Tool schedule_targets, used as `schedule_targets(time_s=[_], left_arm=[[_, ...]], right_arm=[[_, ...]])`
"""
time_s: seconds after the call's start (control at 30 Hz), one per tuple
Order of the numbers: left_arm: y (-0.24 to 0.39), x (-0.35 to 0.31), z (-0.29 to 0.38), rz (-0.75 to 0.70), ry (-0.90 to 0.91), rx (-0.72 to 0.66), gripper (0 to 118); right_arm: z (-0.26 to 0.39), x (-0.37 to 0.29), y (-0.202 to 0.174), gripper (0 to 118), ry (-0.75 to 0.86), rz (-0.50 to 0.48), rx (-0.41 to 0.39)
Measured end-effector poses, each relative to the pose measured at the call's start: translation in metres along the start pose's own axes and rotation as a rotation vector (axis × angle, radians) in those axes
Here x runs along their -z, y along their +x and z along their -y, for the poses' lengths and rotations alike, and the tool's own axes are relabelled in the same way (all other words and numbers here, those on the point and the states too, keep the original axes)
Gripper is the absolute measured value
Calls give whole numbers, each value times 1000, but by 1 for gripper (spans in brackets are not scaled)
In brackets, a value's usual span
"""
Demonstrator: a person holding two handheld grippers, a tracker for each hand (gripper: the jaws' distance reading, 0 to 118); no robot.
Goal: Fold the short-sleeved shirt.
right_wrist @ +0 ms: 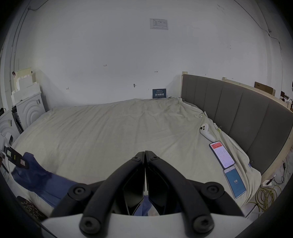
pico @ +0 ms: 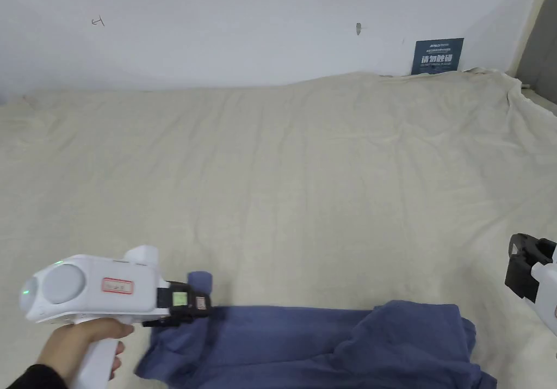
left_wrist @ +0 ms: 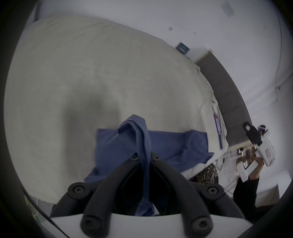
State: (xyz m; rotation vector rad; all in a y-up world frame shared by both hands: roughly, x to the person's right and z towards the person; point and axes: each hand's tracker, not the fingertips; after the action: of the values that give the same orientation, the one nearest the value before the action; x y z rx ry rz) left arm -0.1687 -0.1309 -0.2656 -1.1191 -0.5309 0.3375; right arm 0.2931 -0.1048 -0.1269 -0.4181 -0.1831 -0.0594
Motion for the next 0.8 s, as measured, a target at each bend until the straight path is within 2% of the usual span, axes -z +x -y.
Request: schedule_targets(time_s=[0.33,0.47,0.63,0.73,0.77,0.8], left_arm=[[56,119,3,28,-121,72,3],[58,153,8,24,-142,13,3],[65,180,13,-26,-158,9,5],[71,184,17,-58,-154,46,11],[72,184,18,-67,-145,53,17],[73,182,17,-73,-135,58,29]], right_arm=[[7,-12,22,0,-4,34,26],[9,-13,28,0,-6,47,33],[11,-15,31,0,-9,54,40],[12,-15,32,0,-12,55,43],[12,-15,32,0,-13,56,43],[12,-15,32,0,-13,56,43]])
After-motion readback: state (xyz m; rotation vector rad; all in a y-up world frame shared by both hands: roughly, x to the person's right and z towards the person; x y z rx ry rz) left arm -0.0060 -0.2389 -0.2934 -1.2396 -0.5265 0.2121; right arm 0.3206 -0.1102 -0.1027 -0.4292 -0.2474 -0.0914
